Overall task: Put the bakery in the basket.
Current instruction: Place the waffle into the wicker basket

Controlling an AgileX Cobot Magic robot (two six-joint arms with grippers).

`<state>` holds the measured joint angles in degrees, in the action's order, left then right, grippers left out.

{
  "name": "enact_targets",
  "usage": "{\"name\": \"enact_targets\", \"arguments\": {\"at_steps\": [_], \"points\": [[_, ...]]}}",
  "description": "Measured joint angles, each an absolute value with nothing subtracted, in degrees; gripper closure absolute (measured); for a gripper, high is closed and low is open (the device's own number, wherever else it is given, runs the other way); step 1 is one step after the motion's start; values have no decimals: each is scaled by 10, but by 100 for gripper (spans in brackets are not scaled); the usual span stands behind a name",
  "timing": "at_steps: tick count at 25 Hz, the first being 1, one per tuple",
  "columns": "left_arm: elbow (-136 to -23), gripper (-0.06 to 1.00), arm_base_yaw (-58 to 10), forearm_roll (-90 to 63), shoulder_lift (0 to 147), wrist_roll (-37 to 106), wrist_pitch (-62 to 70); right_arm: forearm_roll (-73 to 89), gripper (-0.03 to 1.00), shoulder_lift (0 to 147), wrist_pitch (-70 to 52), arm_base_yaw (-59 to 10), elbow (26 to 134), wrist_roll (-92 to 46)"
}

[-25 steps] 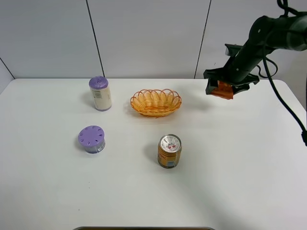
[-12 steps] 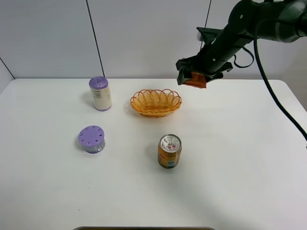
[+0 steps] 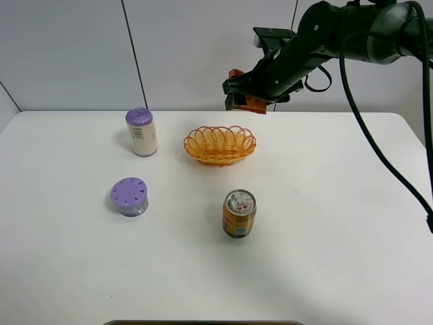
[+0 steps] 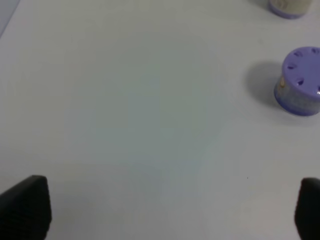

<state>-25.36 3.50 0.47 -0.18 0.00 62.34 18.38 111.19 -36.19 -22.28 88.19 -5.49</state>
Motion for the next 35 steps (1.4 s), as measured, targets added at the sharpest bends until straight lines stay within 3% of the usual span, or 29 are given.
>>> {"name": "enact_targets", "arguments": {"at_steps": [30,35], "points": [[-254,-5,35,5,-2,0,623,259,26,1254,-295,-249,881,-119],[-254,-5,35,5,-2,0,623,259,10,1254,-295,-249,881,-119]]}}
